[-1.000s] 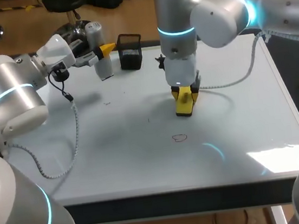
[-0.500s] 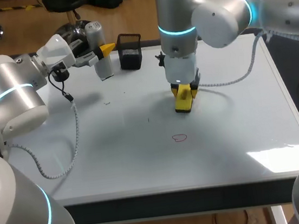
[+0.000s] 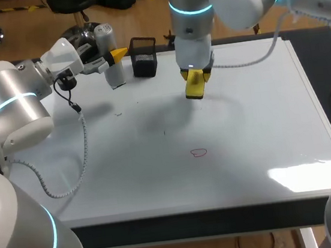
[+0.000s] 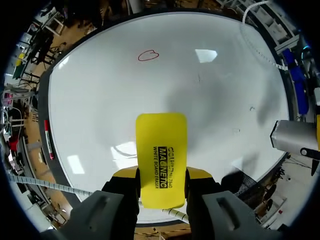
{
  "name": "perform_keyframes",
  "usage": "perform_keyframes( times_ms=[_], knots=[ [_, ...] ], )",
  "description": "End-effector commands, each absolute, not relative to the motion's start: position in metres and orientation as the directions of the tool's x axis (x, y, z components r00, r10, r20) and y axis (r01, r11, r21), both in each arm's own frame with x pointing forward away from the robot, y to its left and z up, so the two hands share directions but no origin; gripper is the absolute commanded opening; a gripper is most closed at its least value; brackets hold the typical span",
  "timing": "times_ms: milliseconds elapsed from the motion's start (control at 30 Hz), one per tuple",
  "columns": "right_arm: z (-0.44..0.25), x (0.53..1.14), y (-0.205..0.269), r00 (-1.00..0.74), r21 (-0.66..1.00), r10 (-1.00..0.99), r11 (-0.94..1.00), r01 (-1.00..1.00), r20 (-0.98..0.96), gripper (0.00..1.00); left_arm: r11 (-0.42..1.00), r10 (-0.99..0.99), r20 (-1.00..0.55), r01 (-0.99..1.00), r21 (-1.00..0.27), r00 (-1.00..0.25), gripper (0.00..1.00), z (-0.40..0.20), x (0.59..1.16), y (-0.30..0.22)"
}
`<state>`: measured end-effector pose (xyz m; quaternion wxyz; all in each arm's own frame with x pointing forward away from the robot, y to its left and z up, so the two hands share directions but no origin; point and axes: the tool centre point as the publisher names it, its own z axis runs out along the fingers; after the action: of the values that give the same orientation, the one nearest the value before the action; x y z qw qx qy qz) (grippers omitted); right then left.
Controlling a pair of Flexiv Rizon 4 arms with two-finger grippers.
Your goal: Pick up the inspection probe, press it on each red-marked spot on the whiteboard one by one, put down the probe, pick up the eraser, and wipe off all the red marks.
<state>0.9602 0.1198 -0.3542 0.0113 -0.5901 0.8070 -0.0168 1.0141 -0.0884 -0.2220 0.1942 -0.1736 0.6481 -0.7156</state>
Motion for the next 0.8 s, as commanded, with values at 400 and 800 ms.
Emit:
perform_keyframes(
  times_ms=[400,800],
  knots=[
    [-0.391,0.939,0.161,-0.283,0.027,-0.959,0.283,-0.959,0.001,0.00,-0.085,-0.508,-0.004,0.055,-0.995,-0.861,0.00,-0.221,1.014,-0.090],
    [-0.420,0.927,0.153,-0.312,0.083,-0.948,0.316,-0.945,0.058,0.00,-0.085,-0.508,-0.004,0.055,-0.995,-0.861,0.00,-0.221,1.014,-0.090]
  ],
)
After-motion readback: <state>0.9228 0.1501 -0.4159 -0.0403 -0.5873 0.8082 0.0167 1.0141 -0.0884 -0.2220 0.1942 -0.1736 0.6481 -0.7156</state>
